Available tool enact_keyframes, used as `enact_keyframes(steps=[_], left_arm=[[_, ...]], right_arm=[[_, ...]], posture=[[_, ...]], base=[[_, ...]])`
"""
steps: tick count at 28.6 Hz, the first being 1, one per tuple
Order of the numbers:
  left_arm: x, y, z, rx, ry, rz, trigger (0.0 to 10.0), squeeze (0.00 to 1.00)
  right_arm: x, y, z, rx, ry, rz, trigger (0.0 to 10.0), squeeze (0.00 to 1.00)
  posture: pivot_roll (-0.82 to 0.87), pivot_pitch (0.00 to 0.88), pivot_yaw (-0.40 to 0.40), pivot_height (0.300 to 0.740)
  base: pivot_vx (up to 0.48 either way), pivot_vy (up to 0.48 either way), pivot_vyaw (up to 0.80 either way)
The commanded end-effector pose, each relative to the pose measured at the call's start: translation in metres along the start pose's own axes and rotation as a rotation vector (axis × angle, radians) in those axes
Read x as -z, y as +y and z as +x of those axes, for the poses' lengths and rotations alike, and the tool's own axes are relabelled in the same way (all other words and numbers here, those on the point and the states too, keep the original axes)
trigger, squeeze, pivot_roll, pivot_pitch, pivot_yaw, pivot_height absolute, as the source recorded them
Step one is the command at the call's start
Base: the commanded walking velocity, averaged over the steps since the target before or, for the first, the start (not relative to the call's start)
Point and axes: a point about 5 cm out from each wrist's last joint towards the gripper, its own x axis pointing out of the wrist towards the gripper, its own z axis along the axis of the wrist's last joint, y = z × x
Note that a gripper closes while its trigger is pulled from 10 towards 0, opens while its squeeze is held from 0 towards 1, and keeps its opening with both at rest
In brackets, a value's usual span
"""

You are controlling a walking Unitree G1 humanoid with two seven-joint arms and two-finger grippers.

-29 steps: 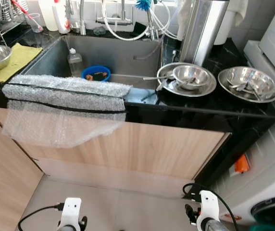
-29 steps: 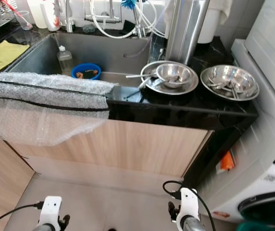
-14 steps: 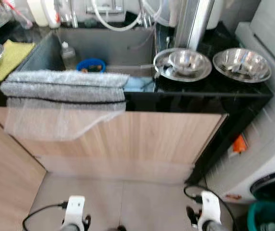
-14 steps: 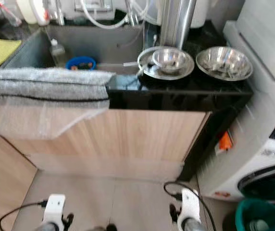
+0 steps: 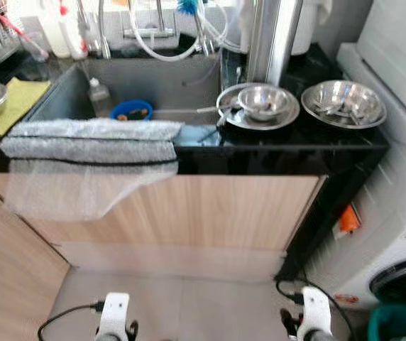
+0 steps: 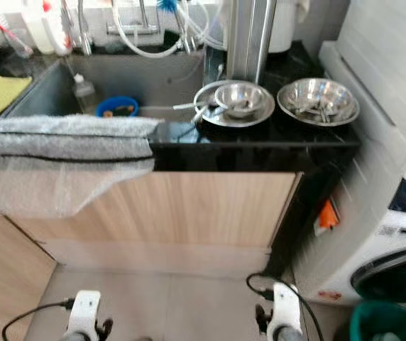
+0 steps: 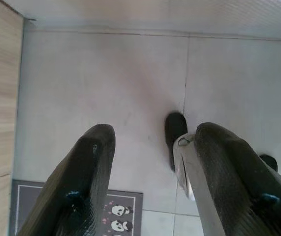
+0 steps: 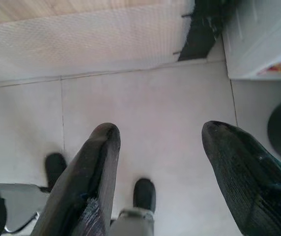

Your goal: Kitchen organization

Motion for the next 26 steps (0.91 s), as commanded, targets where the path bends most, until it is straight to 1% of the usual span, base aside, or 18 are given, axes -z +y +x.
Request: enact_keyframes(steps=[1, 12, 16, 26], left_arm=[[0.0043, 0.0077, -0.0014, -0.012, 0.014, 0.033, 10.0, 0.00], [0.0039, 0.0072, -0.0014, -0.012, 0.011, 0.033, 10.0, 0.00], [0.0030, 0.0075, -0.0014, -0.017, 0.001, 0.031, 10.0, 0.00], [0.0035, 0.0061, -0.0014, -0.002, 0.004, 0.018, 10.0, 0.00]], right_arm=[[-0.0034, 0.0082, 0.0017, -0.023, -0.011, 0.009, 10.0, 0.00], [-0.0036, 0.0082, 0.0017, -0.025, -0.011, 0.008, 10.0, 0.00], [-0.0037, 0.0083, 0.0017, -0.026, -0.011, 0.008, 10.0, 0.00], [-0.0036, 0.0078, 0.0017, -0.026, -0.008, -0.001, 10.0, 0.00]], posture=[[0.03, 0.116, 0.002, 0.740], [0.03, 0.118, 0.002, 0.740], [0.03, 0.118, 0.002, 0.740], [0.03, 0.118, 0.000, 0.740]], base=[[0.480, 0.000, 0.00], [0.480, 0.000, 0.00], [0.349, 0.000, 0.00], [0.000, 0.000, 0.00]])
